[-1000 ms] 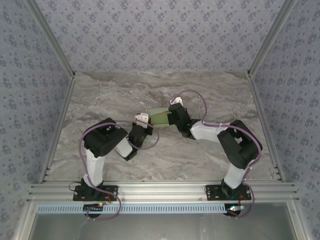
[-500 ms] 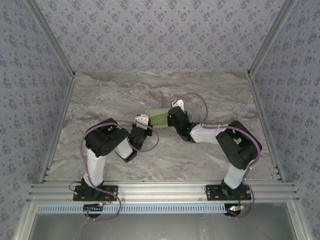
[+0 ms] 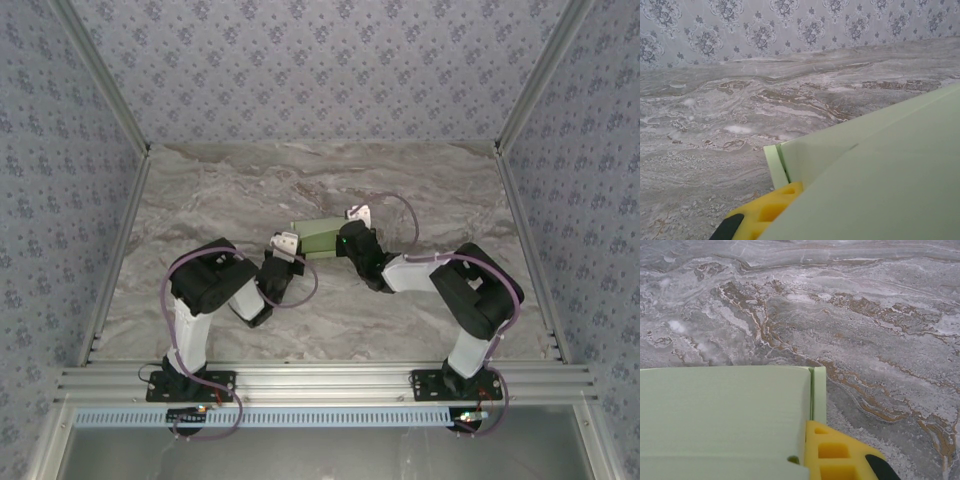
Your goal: Fold the paper box
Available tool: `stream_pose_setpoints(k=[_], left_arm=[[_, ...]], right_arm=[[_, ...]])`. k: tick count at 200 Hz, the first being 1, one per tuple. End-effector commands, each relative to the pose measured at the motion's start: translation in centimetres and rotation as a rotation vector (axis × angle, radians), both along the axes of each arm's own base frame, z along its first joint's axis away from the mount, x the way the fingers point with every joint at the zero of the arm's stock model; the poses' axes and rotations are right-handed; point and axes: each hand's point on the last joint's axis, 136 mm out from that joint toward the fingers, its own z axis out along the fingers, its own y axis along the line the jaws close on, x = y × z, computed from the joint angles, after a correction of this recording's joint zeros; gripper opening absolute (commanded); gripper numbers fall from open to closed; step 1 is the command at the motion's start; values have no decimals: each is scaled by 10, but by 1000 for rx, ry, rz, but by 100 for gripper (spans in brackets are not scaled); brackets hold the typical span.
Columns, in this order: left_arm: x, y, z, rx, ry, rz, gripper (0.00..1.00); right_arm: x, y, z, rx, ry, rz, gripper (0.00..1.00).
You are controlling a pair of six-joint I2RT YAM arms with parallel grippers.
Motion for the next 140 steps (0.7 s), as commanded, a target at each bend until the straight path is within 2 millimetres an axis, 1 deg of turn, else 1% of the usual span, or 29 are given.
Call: stream_pose_setpoints(k=[1, 14, 58, 93, 122, 140], left_arm=[[-22, 16, -63, 184, 171, -15, 0], [-21, 15, -59, 168, 165, -13, 3], [-18, 11, -45, 126, 147, -16, 3], [-18, 11, -37, 120, 128, -15, 5], [-19, 12, -30, 107, 118, -16, 9], [-19, 11, -25, 99, 111, -16, 14]], right_arm=[[-39, -18, -70, -128, 208, 37, 0], [-39, -18, -70, -132, 190, 38, 0], [-40, -17, -75, -151, 162, 43, 0], [-38, -18, -72, -165, 148, 34, 0], [-37, -22, -66, -180, 137, 22, 0], [-36, -23, -64, -187, 136, 13, 0]])
